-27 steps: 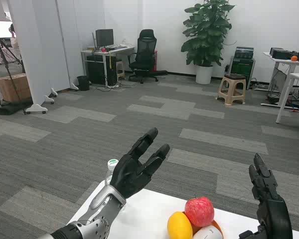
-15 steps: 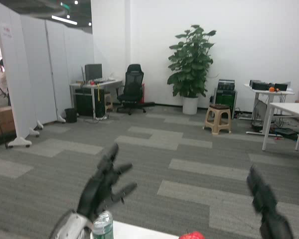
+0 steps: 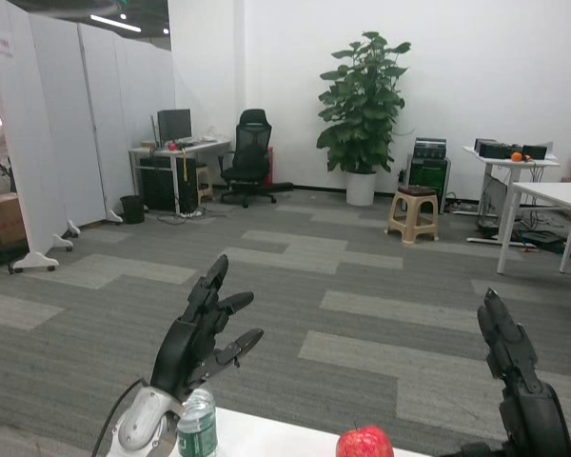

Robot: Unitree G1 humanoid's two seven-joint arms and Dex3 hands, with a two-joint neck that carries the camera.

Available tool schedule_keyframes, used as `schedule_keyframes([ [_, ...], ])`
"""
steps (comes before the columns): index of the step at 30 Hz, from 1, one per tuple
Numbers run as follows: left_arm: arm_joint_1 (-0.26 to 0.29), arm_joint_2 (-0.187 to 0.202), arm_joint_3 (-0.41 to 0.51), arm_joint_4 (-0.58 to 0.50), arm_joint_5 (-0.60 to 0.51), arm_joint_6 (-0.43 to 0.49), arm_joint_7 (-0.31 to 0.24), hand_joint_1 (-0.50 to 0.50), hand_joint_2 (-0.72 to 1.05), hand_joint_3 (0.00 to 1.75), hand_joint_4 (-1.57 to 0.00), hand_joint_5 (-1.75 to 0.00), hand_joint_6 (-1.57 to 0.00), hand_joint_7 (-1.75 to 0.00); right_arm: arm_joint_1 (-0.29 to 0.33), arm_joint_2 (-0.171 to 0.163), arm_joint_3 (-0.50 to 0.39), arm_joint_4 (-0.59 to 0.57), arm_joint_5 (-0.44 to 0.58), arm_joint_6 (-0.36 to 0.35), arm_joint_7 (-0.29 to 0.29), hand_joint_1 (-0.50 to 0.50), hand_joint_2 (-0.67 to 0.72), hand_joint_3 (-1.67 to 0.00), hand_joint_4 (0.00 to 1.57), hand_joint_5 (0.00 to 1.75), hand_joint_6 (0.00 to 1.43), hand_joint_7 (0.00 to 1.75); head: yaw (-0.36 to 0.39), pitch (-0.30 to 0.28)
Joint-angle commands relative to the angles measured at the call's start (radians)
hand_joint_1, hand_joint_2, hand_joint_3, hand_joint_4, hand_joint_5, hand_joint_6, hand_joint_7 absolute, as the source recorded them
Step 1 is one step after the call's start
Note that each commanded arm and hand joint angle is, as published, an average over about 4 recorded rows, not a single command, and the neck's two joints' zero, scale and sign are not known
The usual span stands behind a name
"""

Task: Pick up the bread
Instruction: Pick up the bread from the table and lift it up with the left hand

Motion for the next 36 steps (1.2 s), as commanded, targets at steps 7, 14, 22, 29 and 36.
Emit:
schedule_keyframes([
  [7,-0.023,0.100,-0.064,-0.013,0.093,0.097,-0.041,-0.19,1.05,0.09,0.00,-0.92,0.00,0.00,-0.018,-0.022,0.005,0.055,-0.004,0.005,0.036,-0.23,0.06,0.00,0.00,0.00,0.00,0.00,-0.049,-0.485],
  [14,-0.025,0.203,-0.217,-0.010,0.145,0.220,-0.067,-0.22,0.91,0.09,0.00,-0.92,0.00,0.00,0.000,-0.061,0.009,0.148,-0.006,0.029,0.139,-0.21,0.03,0.00,0.00,0.00,0.00,0.00,-0.067,-0.668],
  [22,-0.042,0.283,-0.349,-0.031,0.128,0.302,-0.106,-0.23,-0.28,0.09,0.00,-0.92,0.00,0.00,0.014,-0.085,0.007,0.190,-0.006,0.059,0.171,-0.21,-0.03,0.00,0.00,0.00,0.00,0.00,-0.105,-0.718],
  [29,-0.101,0.387,-0.566,-0.195,0.079,0.392,-0.137,-0.22,-0.64,0.09,0.00,-0.92,0.00,0.00,0.007,-0.093,0.007,0.233,-0.003,0.059,0.174,-0.21,-0.03,0.00,0.00,0.00,0.00,0.00,-0.104,-0.740],
  [36,-0.242,0.470,-0.865,-0.310,-0.002,0.443,-0.136,-0.23,-0.61,0.09,0.00,-0.92,0.00,0.00,-0.008,-0.097,0.017,0.273,-0.004,0.059,0.174,-0.21,-0.03,0.00,0.00,0.00,0.00,0.00,-0.089,-0.763],
])
